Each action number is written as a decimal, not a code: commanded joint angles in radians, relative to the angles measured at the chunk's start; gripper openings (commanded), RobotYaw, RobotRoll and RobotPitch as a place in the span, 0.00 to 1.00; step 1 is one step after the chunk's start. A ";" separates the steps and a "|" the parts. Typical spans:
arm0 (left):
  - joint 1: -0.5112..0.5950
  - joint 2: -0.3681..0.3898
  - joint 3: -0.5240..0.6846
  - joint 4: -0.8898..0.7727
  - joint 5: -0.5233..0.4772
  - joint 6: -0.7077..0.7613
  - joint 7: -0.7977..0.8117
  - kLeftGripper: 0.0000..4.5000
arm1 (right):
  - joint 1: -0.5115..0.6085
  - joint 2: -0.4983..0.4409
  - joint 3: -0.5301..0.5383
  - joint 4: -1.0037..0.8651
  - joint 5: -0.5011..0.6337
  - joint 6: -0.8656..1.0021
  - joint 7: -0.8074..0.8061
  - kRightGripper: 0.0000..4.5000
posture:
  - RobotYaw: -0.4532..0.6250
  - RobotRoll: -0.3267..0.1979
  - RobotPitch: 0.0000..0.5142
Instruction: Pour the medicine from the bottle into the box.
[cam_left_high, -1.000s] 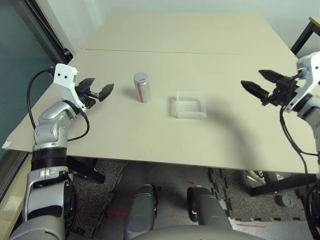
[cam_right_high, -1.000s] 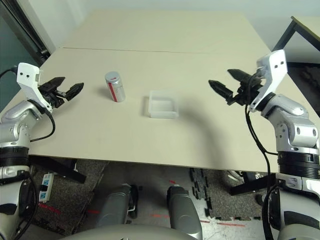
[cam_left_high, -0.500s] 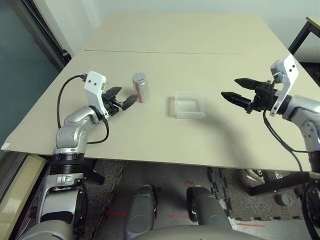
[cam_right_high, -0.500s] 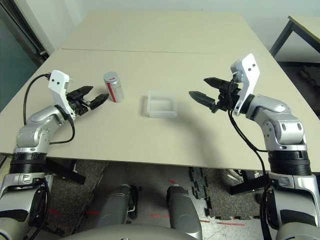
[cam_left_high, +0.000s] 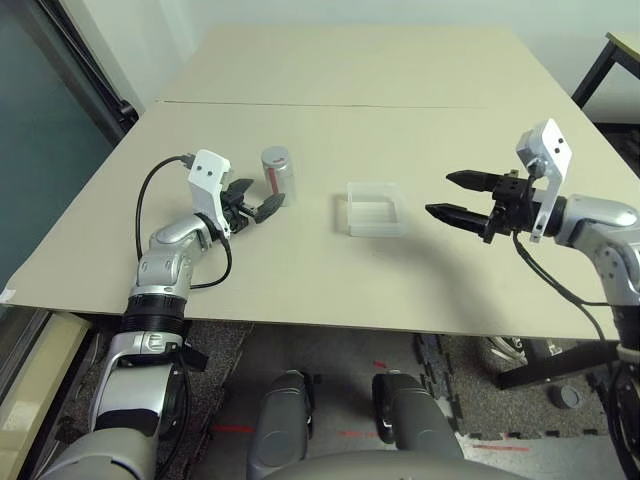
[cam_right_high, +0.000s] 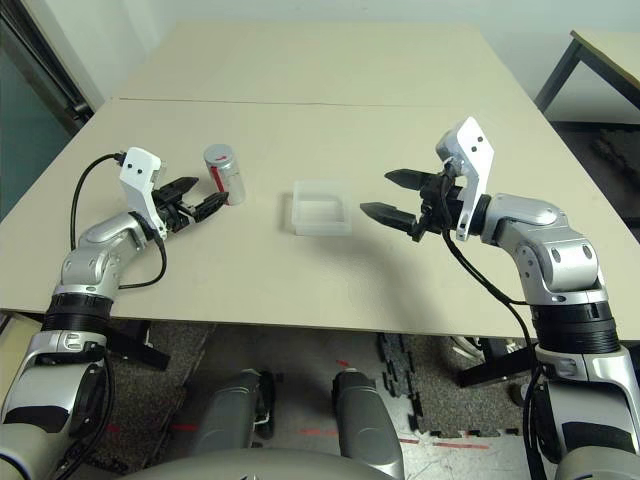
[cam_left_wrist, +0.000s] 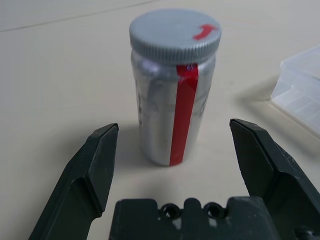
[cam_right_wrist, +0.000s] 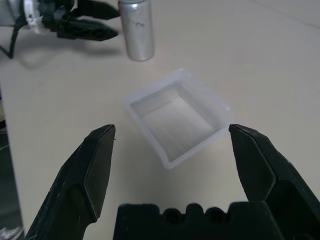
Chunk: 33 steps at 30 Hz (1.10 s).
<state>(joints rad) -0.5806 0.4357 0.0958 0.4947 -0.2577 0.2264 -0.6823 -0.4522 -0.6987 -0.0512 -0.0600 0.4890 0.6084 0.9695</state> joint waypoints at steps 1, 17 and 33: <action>-0.022 -0.009 -0.009 0.056 0.023 -0.033 -0.001 0.99 | 0.003 -0.012 0.018 -0.034 -0.001 0.015 0.009 1.00 | 0.37 0.62 0.18; -0.116 -0.045 -0.014 0.256 0.071 -0.135 0.002 0.99 | -0.011 0.009 0.034 -0.047 -0.002 0.025 -0.008 1.00 | 0.36 0.62 0.19; -0.236 -0.089 -0.021 0.471 0.129 -0.240 0.009 0.99 | -0.013 0.021 0.032 -0.052 -0.002 0.026 -0.033 1.00 | 0.34 0.62 0.19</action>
<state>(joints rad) -0.8031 0.3518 0.0838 0.9339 -0.1465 0.0019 -0.6798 -0.4606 -0.6796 -0.0219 -0.0934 0.4883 0.6274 0.9433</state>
